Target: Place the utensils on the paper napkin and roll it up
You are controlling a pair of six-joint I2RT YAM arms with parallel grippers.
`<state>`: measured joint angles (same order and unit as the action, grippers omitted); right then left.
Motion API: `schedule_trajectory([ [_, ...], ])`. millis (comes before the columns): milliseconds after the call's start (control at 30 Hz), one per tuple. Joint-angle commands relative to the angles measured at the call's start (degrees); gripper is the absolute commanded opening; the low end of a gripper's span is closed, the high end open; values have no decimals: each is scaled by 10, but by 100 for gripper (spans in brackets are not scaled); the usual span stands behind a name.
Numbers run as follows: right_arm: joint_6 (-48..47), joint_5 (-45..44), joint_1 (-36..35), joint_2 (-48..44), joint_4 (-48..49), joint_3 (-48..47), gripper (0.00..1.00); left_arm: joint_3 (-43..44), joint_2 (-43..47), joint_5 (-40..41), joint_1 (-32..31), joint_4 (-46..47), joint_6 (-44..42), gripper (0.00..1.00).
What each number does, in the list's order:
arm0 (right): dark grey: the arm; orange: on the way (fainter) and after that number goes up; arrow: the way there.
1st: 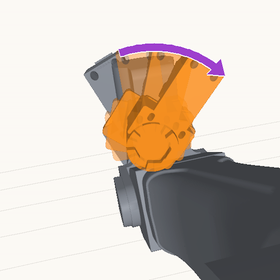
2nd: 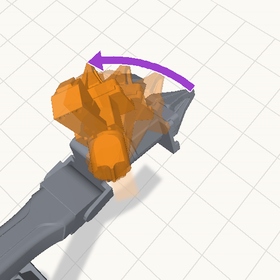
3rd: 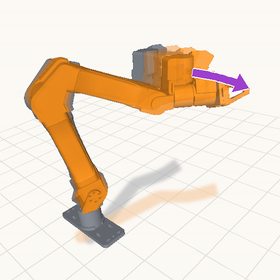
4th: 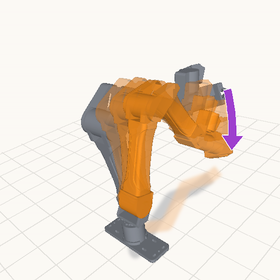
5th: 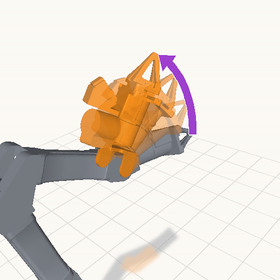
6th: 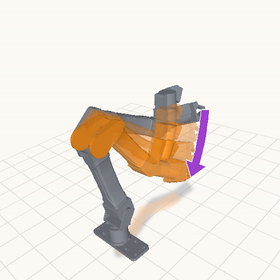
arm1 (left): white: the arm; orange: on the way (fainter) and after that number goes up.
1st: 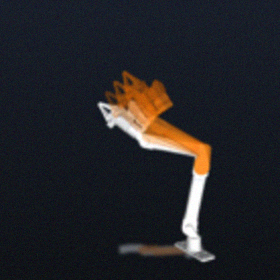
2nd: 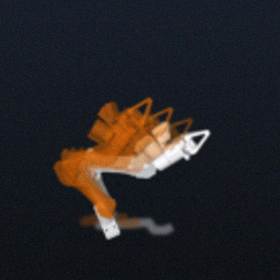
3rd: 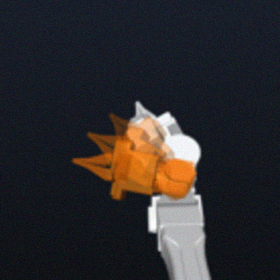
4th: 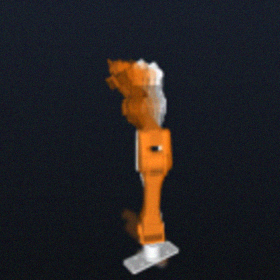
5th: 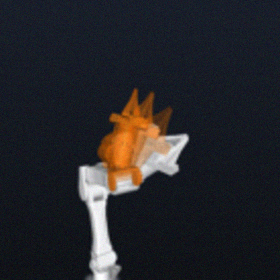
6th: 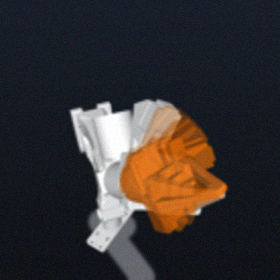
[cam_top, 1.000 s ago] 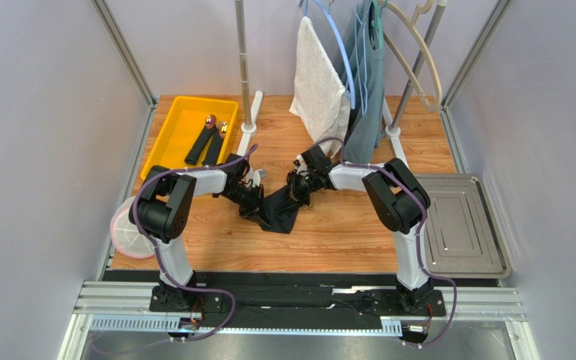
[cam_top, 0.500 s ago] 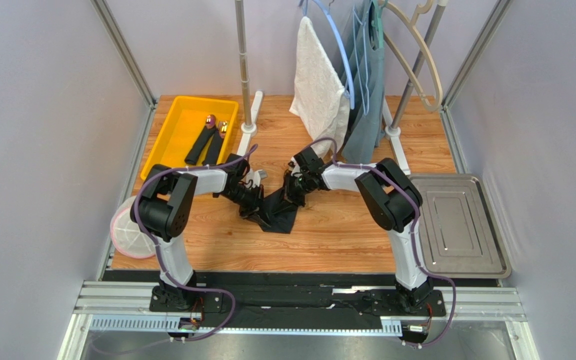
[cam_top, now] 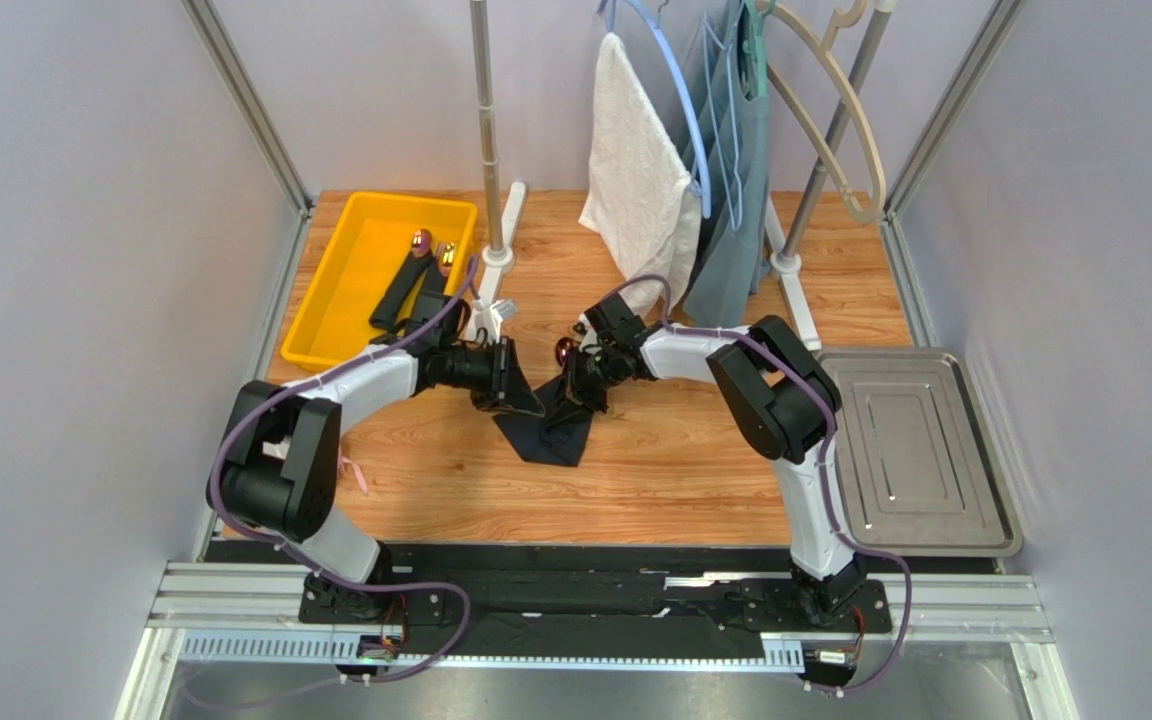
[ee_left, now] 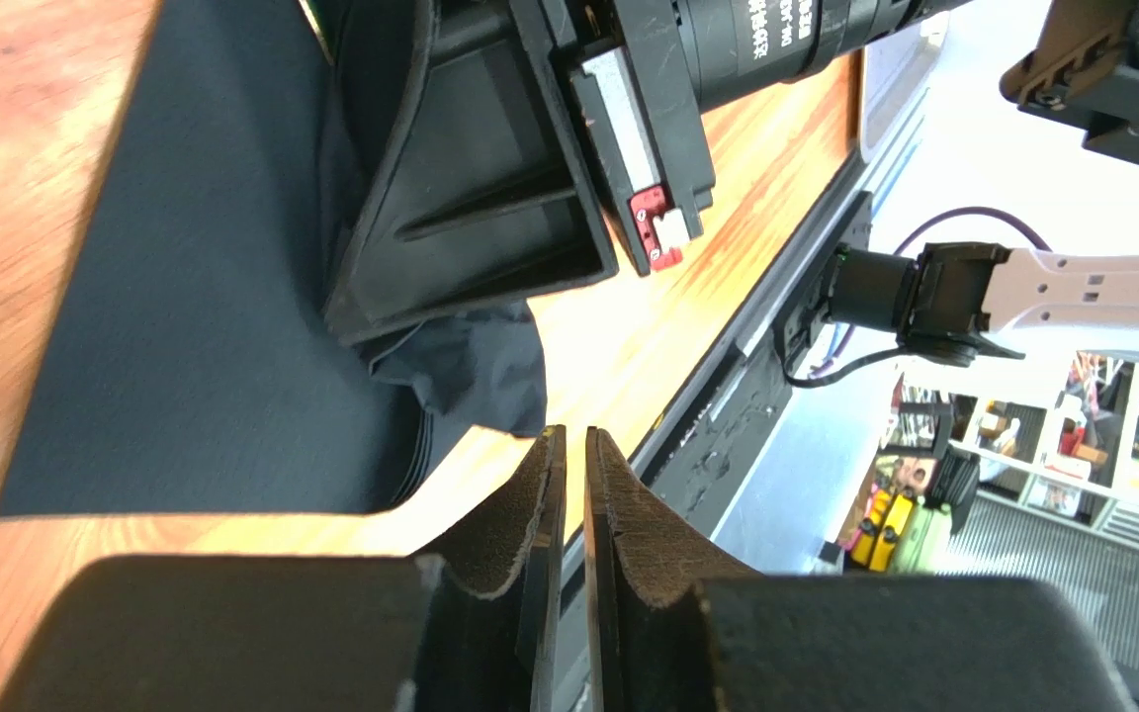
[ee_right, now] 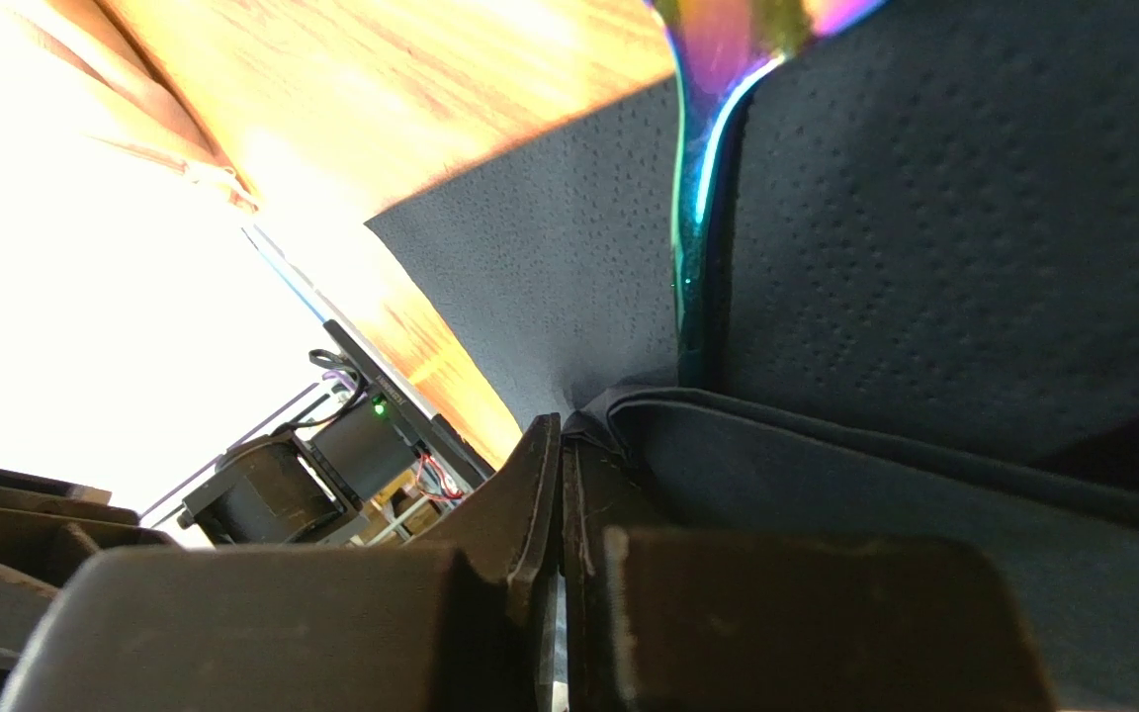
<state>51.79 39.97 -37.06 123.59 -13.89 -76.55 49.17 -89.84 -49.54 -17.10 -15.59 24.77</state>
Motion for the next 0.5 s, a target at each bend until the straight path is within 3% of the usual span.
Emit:
schedule_trajectory([
  [0,-13,-19,-4,16,-3,-13,3,-2,-17,-4,-23,32,13,16],
  [300,-14,-18,-4,17,-9,-20,5,15,-64,42,-60,67,30,11],
  [467,-17,-13,-4,9,-15,-31,8,34,-120,83,-57,19,20,6],
])
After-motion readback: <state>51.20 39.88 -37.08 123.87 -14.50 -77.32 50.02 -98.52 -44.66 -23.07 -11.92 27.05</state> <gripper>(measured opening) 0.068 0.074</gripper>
